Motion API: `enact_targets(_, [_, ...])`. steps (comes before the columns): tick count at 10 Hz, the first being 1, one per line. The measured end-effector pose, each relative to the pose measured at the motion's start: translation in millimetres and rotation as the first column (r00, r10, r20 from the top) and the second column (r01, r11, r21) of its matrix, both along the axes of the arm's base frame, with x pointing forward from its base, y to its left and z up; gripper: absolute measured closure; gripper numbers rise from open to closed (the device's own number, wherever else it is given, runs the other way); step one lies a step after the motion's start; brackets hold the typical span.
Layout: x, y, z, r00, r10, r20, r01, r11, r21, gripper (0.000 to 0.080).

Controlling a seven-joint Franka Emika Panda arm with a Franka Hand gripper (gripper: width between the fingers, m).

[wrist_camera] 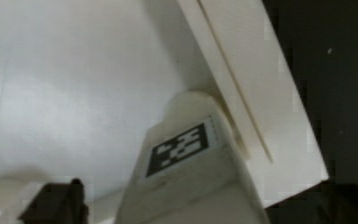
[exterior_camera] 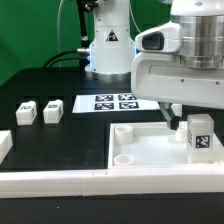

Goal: Assemble one leg

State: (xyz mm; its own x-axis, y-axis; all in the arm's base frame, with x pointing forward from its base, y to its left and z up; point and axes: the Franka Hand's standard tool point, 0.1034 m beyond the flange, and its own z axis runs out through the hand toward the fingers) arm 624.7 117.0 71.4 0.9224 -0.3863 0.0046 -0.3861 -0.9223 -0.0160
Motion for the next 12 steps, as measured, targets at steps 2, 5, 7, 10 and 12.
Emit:
enact_targets(2, [-3.4,0.4,-0.2,0.974,0.227,-0.02,-0.227,0.974,-0.009,0.015])
enact_targets(5, [-3.1,-1.6,1.1,0.911,0.412,-0.026,-0.413,0.911,-0.005,0.015])
enact_targets(7, [-3.1,-1.7,1.0,0.911,0.411,-0.026,-0.411,0.912,-0.005,0.0275])
enact_targets(10, [-3.1,-1.7,1.0,0.911,0.411,-0.026,-0.411,0.912,-0.005,0.051])
enact_targets(12, [-3.2,-1.6,0.9,0.928,0.371,-0.026,-0.371,0.929,-0.005,0.0509])
